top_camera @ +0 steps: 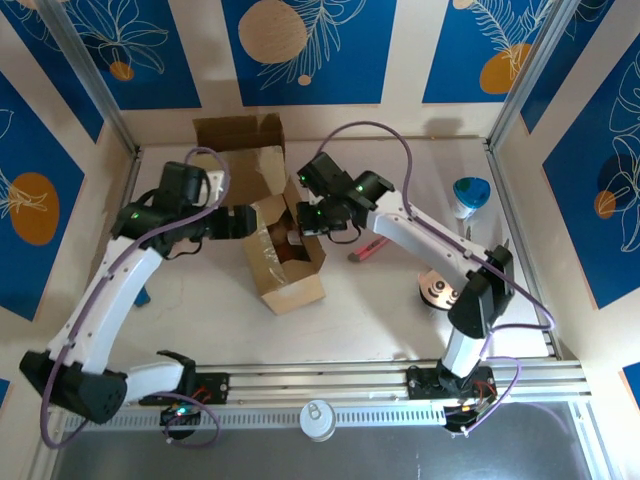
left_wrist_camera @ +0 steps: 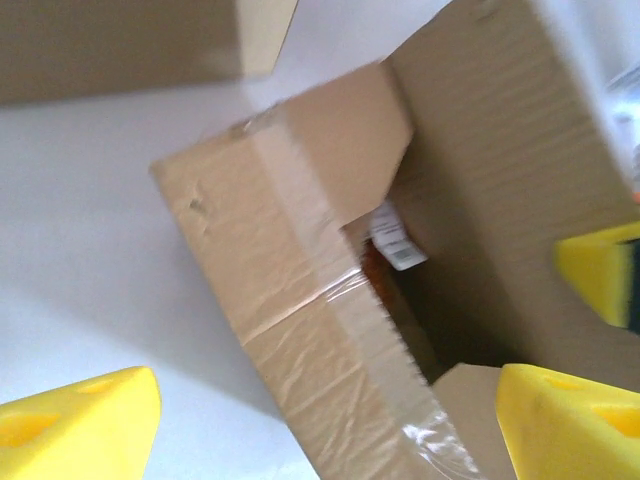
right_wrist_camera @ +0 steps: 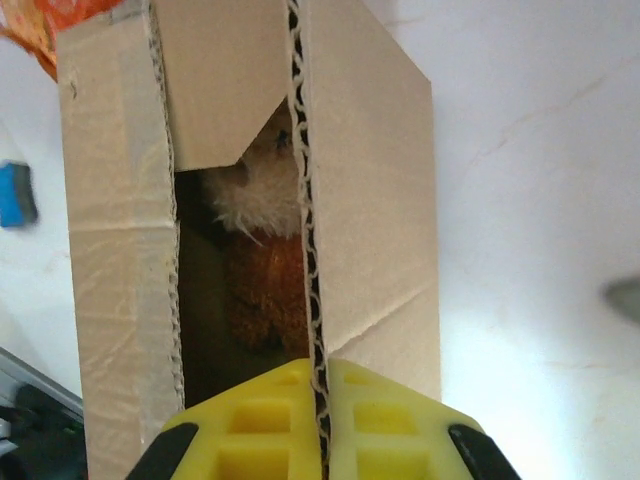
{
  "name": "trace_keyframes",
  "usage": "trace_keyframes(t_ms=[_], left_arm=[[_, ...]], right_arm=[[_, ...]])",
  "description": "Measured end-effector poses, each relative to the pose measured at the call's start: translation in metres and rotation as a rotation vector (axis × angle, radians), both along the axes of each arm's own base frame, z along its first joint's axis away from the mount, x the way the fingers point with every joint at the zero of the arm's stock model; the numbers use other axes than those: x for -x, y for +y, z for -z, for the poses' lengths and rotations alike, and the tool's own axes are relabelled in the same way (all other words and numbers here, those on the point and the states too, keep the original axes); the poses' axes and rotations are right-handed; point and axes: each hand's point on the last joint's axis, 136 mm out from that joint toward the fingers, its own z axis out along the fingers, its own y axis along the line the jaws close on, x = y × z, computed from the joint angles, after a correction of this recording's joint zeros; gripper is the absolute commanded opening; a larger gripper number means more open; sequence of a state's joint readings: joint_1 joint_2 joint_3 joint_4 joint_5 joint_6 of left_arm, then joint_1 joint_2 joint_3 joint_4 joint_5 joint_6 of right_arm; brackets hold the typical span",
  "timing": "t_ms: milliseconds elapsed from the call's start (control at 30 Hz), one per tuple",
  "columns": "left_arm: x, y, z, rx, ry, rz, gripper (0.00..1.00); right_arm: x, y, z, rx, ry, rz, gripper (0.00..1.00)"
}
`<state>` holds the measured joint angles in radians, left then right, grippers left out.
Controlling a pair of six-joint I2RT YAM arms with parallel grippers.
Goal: Unpack the express box
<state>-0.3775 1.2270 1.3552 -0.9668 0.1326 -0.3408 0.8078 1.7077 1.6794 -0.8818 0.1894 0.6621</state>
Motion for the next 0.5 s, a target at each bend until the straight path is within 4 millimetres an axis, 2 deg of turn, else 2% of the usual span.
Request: trace_keyframes(t_ms=[67, 133, 333, 500], left_arm=[[0.006, -0.006, 0.018, -0.058, 0.063, 0.028, 0.88], [0.012, -0.012, 0.027, -0.103, 0.096, 0.053, 0.89], [0.022, -0.024, 0.033, -0.217, 0.107, 0.092, 0.89], [0.028, -0.033, 0.046, -0.356, 0.133, 0.114, 0.93]], right_arm=[[0.009, -0.001, 0.009, -0.052, 0.030, 0.058, 0.00], [0.016, -0.001, 0.016, -0.095, 0.050, 0.106, 0.00], [0.030, 0.003, 0.015, -0.222, 0.035, 0.205, 0.00], [0.035, 0.009, 0.016, -0.282, 0.028, 0.255, 0.00]])
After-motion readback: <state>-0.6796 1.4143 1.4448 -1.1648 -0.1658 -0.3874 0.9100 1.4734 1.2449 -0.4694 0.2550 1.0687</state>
